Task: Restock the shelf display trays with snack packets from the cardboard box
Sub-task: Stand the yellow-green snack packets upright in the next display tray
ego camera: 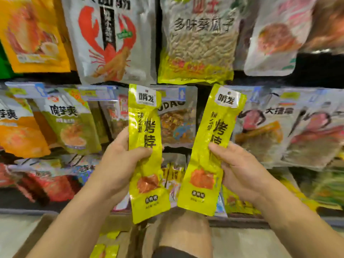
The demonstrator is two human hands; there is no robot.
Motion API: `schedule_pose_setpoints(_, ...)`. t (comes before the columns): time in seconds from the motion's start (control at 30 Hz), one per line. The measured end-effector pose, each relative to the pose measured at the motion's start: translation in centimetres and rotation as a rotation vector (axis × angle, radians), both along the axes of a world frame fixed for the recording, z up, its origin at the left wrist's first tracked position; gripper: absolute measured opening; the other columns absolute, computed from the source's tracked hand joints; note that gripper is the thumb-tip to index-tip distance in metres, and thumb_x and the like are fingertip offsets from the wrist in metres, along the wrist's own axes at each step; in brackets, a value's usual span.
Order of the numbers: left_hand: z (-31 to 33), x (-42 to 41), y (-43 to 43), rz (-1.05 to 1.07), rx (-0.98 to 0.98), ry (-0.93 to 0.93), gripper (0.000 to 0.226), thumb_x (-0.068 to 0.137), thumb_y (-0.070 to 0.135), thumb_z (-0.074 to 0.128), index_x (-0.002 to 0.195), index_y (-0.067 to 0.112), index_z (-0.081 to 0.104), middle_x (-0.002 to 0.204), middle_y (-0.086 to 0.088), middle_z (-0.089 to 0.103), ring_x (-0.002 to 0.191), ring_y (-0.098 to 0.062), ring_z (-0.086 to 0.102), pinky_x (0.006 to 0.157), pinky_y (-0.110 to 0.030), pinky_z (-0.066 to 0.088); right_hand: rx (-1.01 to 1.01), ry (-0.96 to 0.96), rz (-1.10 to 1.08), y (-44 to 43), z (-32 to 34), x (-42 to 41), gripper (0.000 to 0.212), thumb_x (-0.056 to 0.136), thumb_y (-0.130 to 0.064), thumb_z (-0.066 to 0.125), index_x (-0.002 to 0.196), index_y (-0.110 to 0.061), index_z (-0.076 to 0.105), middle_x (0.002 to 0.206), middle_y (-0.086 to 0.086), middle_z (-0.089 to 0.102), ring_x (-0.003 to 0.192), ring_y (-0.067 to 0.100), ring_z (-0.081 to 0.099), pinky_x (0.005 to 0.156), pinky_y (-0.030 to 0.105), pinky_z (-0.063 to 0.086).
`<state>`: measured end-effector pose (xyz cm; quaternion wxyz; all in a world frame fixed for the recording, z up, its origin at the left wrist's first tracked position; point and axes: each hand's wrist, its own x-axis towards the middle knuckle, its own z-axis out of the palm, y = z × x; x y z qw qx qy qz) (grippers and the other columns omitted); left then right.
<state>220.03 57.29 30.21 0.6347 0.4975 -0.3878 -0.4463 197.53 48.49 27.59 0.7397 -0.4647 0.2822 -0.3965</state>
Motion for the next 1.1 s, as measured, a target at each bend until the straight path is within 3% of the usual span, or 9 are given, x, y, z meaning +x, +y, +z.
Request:
schedule_pose_setpoints(0.07, 0.4, -2.5, -1.2, -0.053, 0.005, 0.009, 0.041, 0.087, -0.013, 0.055, 0.104, 0.021, 0.068, 0.092, -0.016, 0.074, 0.069, -0.029, 0.071, 0.064, -0.042, 0.059, -0.019, -0.010, -0.047, -0.4, -0.1, -2.8, 0.029, 0.089, -0.015, 0.058, 0.115, -0.008, 0.068, 0.102, 0.014, 0.075, 0.082, 0.024, 0.073, 0.070, 0.038, 0.062)
schedule_pose_setpoints(0.17, 0.5, -5.8, -3.1, -0.129, 0.026, 0.036, 0.038, 0.089, -0.009, 0.057, 0.108, 0.021, 0.070, 0.097, -0.016, 0.074, 0.076, -0.029, 0.069, 0.070, -0.043, 0.058, -0.038, 0.011, -0.119, -1.4, -0.8, -6.6, 0.035, 0.091, -0.015, 0.060, 0.125, -0.008, 0.066, 0.117, 0.017, 0.072, 0.096, 0.028, 0.070, 0.082, 0.045, 0.060)
schedule_pose_setpoints(0.3, -0.9, -9.9, -6.2, -0.148, 0.063, 0.076, 0.033, 0.088, -0.007, 0.059, 0.114, 0.012, 0.068, 0.098, -0.015, 0.074, 0.073, -0.024, 0.069, 0.062, -0.036, 0.059, -0.030, 0.017, -0.240, -3.1, -2.4, -10.7, 0.038, 0.088, -0.015, 0.063, 0.125, -0.007, 0.066, 0.124, 0.021, 0.069, 0.102, 0.032, 0.067, 0.083, 0.043, 0.060)
schedule_pose_setpoints(0.4, -2.5, -13.2, -8.3, -0.176, 0.101, 0.083, 0.028, 0.089, -0.008, 0.060, 0.109, 0.010, 0.067, 0.092, -0.012, 0.076, 0.066, -0.020, 0.071, 0.055, -0.031, 0.059, 0.011, 0.023, -0.333, -4.4, -4.3, -13.8, 0.035, 0.090, -0.014, 0.064, 0.125, -0.006, 0.066, 0.123, 0.023, 0.069, 0.100, 0.033, 0.066, 0.076, 0.039, 0.060)
schedule_pose_setpoints(0.57, -6.0, -18.0, -11.2, -0.231, 0.179, 0.059, 0.029, 0.089, -0.007, 0.061, 0.112, 0.008, 0.068, 0.097, -0.014, 0.076, 0.074, -0.022, 0.074, 0.064, -0.034, 0.062, 0.119, 0.061, -0.456, -5.8, -7.3, -18.5, 0.029, 0.096, -0.011, 0.062, 0.124, -0.004, 0.067, 0.111, 0.019, 0.073, 0.075, 0.023, 0.072, 0.054, 0.028, 0.057)
schedule_pose_setpoints(0.67, -8.6, -19.9, -12.3, -0.263, 0.266, 0.064, 0.029, 0.090, -0.003, 0.062, 0.116, 0.009, 0.067, 0.103, -0.016, 0.076, 0.083, -0.027, 0.075, 0.066, -0.038, 0.062, 0.150, 0.076, -0.509, -6.4, -8.9, -20.8, 0.023, 0.097, -0.012, 0.061, 0.118, -0.006, 0.069, 0.106, 0.017, 0.074, 0.079, 0.026, 0.072, 0.060, 0.032, 0.059)
schedule_pose_setpoints(0.8, -12.5, -22.2, -13.0, -0.305, 0.392, 0.100, 0.026, 0.091, -0.001, 0.062, 0.115, 0.008, 0.066, 0.105, -0.019, 0.075, 0.085, -0.032, 0.075, 0.068, -0.043, 0.062, 0.195, 0.121, -0.587, -7.2, -11.4, -23.3, 0.019, 0.096, -0.012, 0.062, 0.112, -0.008, 0.071, 0.103, 0.018, 0.075, 0.085, 0.032, 0.071, 0.085, 0.051, 0.058)
schedule_pose_setpoints(0.93, -16.9, -23.9, -13.9, -0.307, 0.528, 0.095, 0.024, 0.091, 0.002, 0.064, 0.115, 0.007, 0.066, 0.104, -0.022, 0.074, 0.094, -0.041, 0.072, 0.080, -0.057, 0.059, 0.223, 0.220, -0.618, -7.7, -14.0, -25.2, 0.024, 0.095, -0.015, 0.064, 0.117, -0.009, 0.071, 0.108, 0.018, 0.075, 0.098, 0.038, 0.071, 0.092, 0.054, 0.055)
schedule_pose_setpoints(1.1, -22.0, -25.5, -16.0, -0.305, 0.683, 0.094, 0.020, 0.091, 0.003, 0.065, 0.111, 0.005, 0.068, 0.101, -0.024, 0.074, 0.079, -0.034, 0.070, 0.066, -0.048, 0.060, 0.260, 0.253, -0.615, -8.6, -16.6, -26.8, 0.024, 0.096, -0.017, 0.064, 0.119, -0.016, 0.072, 0.111, 0.012, 0.076, 0.105, 0.034, 0.072, 0.097, 0.056, 0.054)
